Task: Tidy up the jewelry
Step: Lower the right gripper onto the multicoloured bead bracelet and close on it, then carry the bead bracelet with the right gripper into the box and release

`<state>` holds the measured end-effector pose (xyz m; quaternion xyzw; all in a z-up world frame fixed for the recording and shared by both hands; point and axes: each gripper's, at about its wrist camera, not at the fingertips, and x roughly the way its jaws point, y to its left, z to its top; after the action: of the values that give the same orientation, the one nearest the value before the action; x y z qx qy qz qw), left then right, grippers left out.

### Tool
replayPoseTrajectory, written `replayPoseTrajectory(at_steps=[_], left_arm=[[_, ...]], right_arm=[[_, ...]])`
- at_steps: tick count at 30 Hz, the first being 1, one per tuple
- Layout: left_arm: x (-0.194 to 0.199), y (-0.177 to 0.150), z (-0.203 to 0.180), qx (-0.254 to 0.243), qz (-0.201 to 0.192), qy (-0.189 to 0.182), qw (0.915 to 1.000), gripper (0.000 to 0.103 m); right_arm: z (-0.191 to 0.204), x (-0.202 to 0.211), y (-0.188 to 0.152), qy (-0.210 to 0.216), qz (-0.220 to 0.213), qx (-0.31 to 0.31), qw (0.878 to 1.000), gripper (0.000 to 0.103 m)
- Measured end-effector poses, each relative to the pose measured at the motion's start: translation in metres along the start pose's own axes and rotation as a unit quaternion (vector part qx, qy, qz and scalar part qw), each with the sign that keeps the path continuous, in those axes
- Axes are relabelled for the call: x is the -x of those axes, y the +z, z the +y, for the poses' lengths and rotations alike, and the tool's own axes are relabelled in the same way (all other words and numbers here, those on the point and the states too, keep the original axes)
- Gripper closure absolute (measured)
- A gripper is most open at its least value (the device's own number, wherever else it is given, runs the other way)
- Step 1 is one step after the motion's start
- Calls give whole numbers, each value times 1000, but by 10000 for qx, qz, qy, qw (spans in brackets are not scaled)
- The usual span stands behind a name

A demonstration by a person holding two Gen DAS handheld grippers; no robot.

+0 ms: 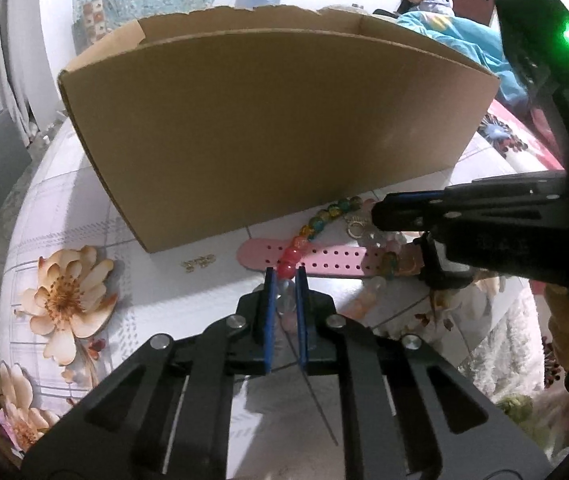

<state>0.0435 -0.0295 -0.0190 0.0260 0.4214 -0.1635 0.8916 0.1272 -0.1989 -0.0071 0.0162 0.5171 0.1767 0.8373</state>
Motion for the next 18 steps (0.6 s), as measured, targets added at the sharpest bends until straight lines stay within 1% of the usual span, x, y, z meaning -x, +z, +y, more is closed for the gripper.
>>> replayPoseTrajectory(at_steps=[6,11,13,15,18], left_arm=[[30,6,5,199,-275,-337,9989,95],[74,18,8,216,-671,-674,9952,95],[92,31,6,170,-849,-767,9933,95],[114,47,5,88,-1100,-859,9902,95],[140,79,5,-75,-1422,-871,9860,95]], right_arm=[[3,26,-1,140,-289,-5,9995,94],[10,63,2,274,-651,94,9975,94],[14,80,4,367,-810,155,9959,94],[22,104,11,428,-1082,306,9927,94],[30,128,31,534,-1410,526,9872,94]])
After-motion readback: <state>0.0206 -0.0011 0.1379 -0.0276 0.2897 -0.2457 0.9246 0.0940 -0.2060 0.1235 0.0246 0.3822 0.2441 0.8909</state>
